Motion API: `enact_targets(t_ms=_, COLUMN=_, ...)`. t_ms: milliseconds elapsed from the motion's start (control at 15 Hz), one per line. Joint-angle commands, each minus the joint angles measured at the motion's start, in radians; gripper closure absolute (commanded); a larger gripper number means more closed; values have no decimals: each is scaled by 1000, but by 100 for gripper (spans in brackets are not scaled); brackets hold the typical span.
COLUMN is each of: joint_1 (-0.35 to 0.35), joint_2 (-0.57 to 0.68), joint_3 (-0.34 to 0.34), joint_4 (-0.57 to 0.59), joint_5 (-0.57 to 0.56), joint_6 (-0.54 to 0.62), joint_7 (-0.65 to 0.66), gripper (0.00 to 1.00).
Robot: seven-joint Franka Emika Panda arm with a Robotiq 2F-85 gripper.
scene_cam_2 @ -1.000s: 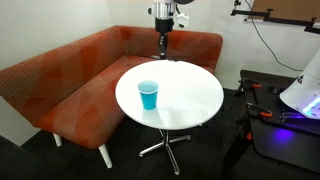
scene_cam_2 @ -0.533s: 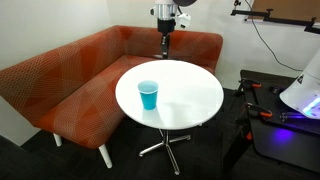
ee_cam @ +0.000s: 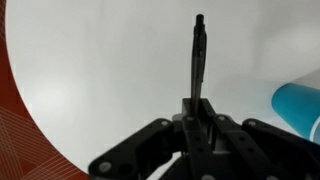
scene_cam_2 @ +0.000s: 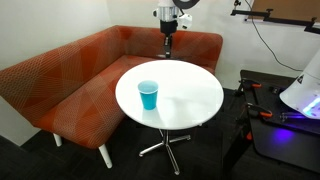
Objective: Put the pen in the cup
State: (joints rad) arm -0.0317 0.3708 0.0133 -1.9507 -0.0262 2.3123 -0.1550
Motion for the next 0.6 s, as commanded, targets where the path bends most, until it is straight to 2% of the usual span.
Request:
enact_targets(t_ms=0, joint_1=-11, joint_2=32, joint_3=8, joint_4=10, joint_5=20, joint_6=6, joint_7=-28, gripper=97)
enact_targets(t_ms=333, joint_1=-13, joint_2=77, joint_3=11, joint_4=5, joint_5=30, joint_6=46, joint_7=-22, gripper=97)
enact_targets(t_ms=400, joint_1=-1, joint_2=67, joint_3=2, joint_4=2, joint_5=9, joint_6=24, joint_7=1, gripper=97)
enact_targets(t_ms=467, joint_1=-1, joint_2=74, joint_3=2, joint_4=2, joint_5=9, joint_6=25, joint_7=1, gripper=90)
enact_targets(t_ms=533, joint_1=-1, joint_2=78, joint_3=2, joint_4=2, joint_5=9, joint_6=25, joint_7=1, gripper=90)
